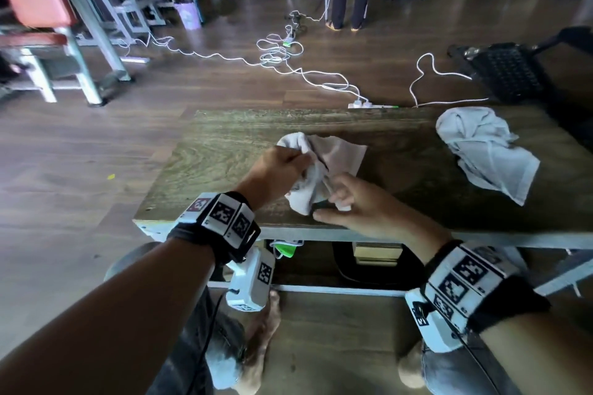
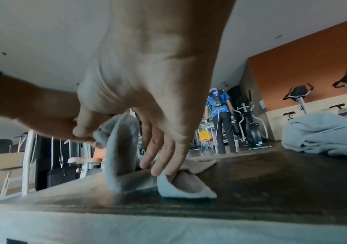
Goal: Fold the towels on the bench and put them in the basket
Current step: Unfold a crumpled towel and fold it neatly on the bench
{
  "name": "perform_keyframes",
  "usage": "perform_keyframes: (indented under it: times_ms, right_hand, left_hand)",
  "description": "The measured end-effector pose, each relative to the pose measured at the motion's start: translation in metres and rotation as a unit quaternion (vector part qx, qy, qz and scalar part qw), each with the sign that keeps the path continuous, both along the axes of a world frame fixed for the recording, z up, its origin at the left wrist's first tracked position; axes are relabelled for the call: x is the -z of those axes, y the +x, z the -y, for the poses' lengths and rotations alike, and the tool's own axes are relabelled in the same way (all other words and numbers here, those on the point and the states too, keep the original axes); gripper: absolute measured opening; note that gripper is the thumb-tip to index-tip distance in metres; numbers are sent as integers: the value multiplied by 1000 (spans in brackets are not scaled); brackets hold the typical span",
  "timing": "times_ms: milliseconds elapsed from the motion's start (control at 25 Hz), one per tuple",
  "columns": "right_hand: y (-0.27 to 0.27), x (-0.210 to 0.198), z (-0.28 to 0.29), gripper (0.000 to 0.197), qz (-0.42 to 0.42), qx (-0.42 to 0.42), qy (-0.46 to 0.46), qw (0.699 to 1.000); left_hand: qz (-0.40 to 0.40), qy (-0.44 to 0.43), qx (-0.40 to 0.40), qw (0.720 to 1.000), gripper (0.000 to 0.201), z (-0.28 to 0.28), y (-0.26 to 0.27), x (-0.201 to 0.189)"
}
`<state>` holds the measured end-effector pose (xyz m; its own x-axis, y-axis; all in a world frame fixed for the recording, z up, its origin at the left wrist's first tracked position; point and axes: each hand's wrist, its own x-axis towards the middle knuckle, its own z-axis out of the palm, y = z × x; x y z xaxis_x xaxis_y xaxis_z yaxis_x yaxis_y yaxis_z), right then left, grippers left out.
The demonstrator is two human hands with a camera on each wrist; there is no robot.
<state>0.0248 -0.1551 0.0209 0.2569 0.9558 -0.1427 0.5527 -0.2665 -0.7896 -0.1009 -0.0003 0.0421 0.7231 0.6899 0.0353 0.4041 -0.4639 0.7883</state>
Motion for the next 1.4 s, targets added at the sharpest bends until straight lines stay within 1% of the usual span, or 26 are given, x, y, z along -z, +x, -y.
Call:
perform_keyframes:
  times_ms: [40, 120, 160, 200, 280, 320, 360, 400, 480, 520, 560, 640, 680, 720, 800, 840, 960, 1000, 1040, 1080, 1120, 1160, 1200, 1240, 1320, 1400]
  right_hand:
    - [0, 7, 4, 59, 6, 12, 0, 1000]
    - [1, 15, 10, 62, -10, 43, 10, 999]
    - [3, 18, 11, 59, -11, 59, 16, 998]
    - [4, 21, 10, 49, -5, 69, 29, 997]
    - [6, 25, 7, 22, 40, 83, 73, 993]
    - [7, 26, 6, 13, 64, 96, 100, 988]
    - [9, 27, 5, 9, 71, 112, 125, 983]
    - [12, 28, 5, 9, 60, 132, 141, 979]
    - [19, 31, 6, 9, -21, 172, 162, 971]
    - [22, 33, 7, 8, -54, 177, 165, 969]
    - [22, 34, 8, 10, -66, 167, 159, 971]
    - [16, 40, 6, 27, -39, 118, 124, 985]
    - [12, 45, 4, 28, -15, 94, 113, 989]
    - [9, 48, 2, 23, 0, 84, 111, 990]
    - [8, 50, -1, 9, -13, 110, 132, 985]
    - [12, 48, -1, 4, -26, 131, 145, 980]
    - [23, 36, 5, 18, -13, 172, 169, 970]
    - [25, 33, 7, 21, -22, 178, 174, 968]
    - [26, 30, 9, 23, -43, 184, 180, 965]
    - [27, 31, 10, 24, -62, 190, 183, 963]
    - [25, 29, 11, 23, -81, 190, 186, 960]
    - [24, 29, 12, 18, -99, 188, 190, 959]
    - [23, 28, 13, 9, -111, 176, 189, 960]
    - [23, 28, 15, 12, -117, 161, 184, 963]
    - [23, 26, 18, 35, -116, 129, 161, 972]
    - [22, 24, 20, 43, -95, 117, 140, 979]
  left_hand:
    - [5, -14, 8, 1000, 35, 7, 6, -3]
    - [19, -39, 22, 999, 34, 16, 17, -10]
    - [28, -43, 36, 998, 33, 19, 22, -13]
    - [38, -45, 51, 997, 32, 20, 25, -15]
    - [48, -54, 63, 995, 33, 19, 28, -18]
    - [51, -62, 59, 995, 33, 17, 28, -20]
    - [50, -70, 49, 995, 31, 14, 27, -22]
    - [46, -71, 34, 996, 27, 11, 24, -24]
    - [42, -73, 2, 996, 22, 4, 19, -24]
    - [46, -91, -5, 995, 21, 2, 17, -24]
    - [51, -121, -1, 991, 20, 3, 16, -23]
    - [60, -162, 31, 984, 20, 13, 19, -22]
    - [55, -157, 40, 985, 20, 18, 22, -21]
    - [39, -139, 36, 989, 19, 23, 25, -22]
    - [7, -75, 3, 997, 10, 26, 28, -23]
    - [4, -45, -19, 999, 6, 23, 29, -22]
    - [-6, 42, -118, 992, 23, 14, 28, -17]
    - [-5, 89, -122, 989, 24, 14, 28, -15]
    - [-1, 121, -94, 988, 22, 16, 28, -14]
    - [10, 130, -47, 990, 18, 18, 29, -11]
    - [7, 115, 2, 993, 14, 22, 30, -10]
    - [-12, 101, 45, 994, 16, 27, 32, -8]
    - [-42, 86, 75, 993, 25, 30, 33, -4]
    - [-67, 71, 92, 991, 32, 30, 35, 5]
    - [-85, 50, 93, 991, 41, 32, 37, 20]
    - [-68, 41, 73, 994, 35, 35, 36, 23]
